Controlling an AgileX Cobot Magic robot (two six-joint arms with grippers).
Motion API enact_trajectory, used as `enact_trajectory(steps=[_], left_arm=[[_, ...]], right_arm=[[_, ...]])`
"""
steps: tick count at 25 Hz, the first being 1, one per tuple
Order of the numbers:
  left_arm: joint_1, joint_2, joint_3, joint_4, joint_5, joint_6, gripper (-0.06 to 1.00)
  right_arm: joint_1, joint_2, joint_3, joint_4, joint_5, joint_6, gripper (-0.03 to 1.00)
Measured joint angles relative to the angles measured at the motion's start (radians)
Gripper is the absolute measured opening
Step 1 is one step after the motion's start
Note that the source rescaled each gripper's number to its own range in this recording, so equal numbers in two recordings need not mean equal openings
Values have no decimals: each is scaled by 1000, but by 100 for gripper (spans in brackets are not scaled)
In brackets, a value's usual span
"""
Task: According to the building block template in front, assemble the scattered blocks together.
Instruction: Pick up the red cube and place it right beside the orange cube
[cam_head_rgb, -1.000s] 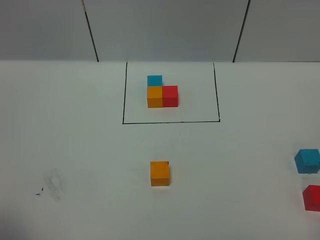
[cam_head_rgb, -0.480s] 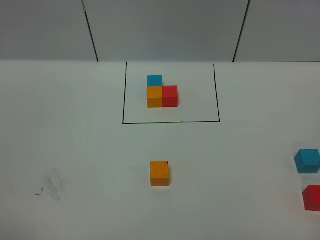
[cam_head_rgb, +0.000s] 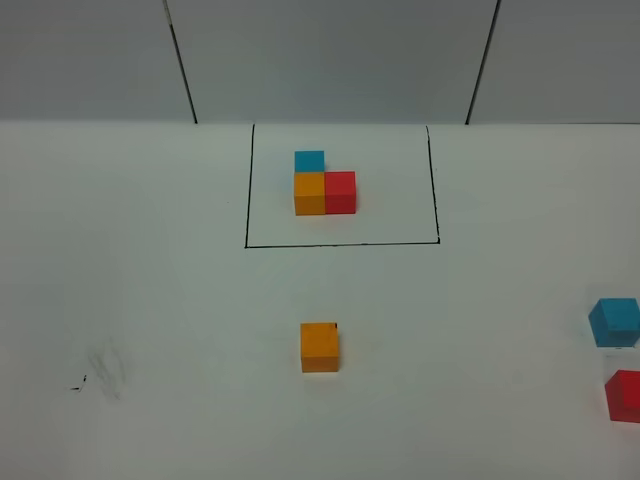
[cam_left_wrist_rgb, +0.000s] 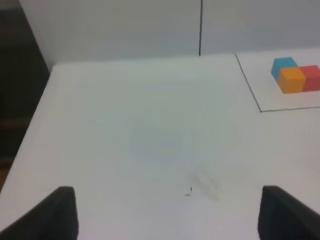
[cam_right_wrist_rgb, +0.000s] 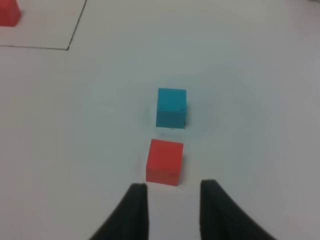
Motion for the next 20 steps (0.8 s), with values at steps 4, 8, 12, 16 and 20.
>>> enact_trajectory(steps=[4,8,12,16,20], left_arm=[[12,0,99,8,-10,-17,65],[13,0,190,12,-45,-30,65],[13,0,234,14,-71,-37,65],[13,0,235,14,-79,-39,65],[13,0,235,14,-80,-39,65]], right_arm=[[0,0,0,0,0,-6,0],[0,0,0,0,0,0,0],[0,0,0,0,0,-6,0],[0,0,0,0,0,-6,0],[0,0,0,0,0,0,0]])
